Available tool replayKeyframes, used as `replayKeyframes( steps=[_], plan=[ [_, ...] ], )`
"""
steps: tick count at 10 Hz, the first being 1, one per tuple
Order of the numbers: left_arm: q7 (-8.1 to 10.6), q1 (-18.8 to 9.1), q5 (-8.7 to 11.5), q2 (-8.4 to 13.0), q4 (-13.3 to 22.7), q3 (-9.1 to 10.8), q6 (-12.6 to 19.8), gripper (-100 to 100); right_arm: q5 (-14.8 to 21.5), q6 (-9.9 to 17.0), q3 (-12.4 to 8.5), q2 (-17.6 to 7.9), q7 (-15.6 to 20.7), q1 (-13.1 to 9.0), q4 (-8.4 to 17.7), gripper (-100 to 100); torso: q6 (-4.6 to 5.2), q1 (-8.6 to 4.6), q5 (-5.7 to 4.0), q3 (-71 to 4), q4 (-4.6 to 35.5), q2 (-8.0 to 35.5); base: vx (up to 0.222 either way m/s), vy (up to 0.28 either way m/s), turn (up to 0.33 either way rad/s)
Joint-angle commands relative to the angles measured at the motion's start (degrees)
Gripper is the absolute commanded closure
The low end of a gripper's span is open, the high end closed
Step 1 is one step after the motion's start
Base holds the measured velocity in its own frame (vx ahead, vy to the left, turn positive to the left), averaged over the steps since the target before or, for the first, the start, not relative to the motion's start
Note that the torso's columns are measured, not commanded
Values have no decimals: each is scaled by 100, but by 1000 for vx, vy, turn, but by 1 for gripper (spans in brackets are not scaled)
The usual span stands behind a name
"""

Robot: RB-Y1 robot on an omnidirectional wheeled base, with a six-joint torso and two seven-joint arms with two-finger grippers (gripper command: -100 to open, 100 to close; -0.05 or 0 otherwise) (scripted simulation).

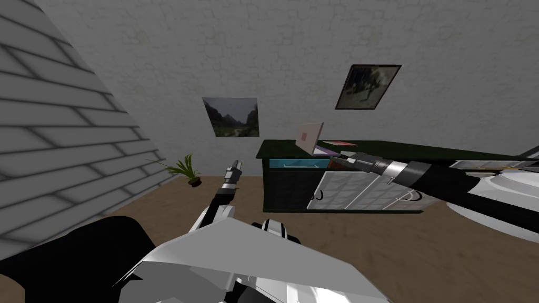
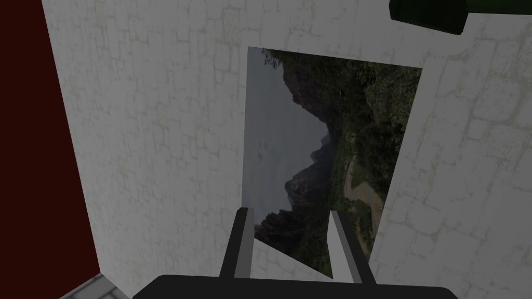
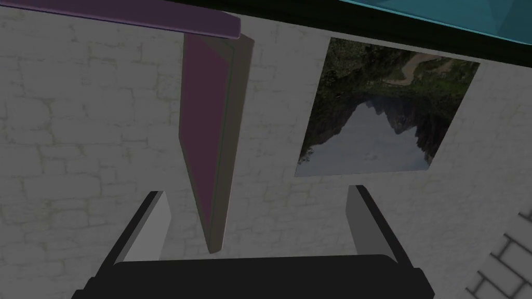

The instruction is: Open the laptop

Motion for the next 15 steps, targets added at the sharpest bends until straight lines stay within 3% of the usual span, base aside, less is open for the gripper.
replayKeyframes(
  steps=[1,6,8,15],
  plan=[
    [0,1,0,0,0,0,0,0,85,77,-62,-448,0,-21,153,-100,2,9,3,-3,-1,-4,27,49,-47],
    [0,0,0,0,0,0,0,0,318,266,-209,-1331,-17,-74,647,-100,-1,7,3,-1,0,-1,31,65,-62],
    [0,0,0,0,0,0,0,0,318,266,-209,-1513,-17,-74,647,-100,-1,6,2,0,0,0,20,38,-26],
    [0,0,0,0,0,0,0,0,598,505,-357,-2646,-57,-122,1251,-100,-1,8,3,-2,-1,-2,28,52,-64]
  ],
)
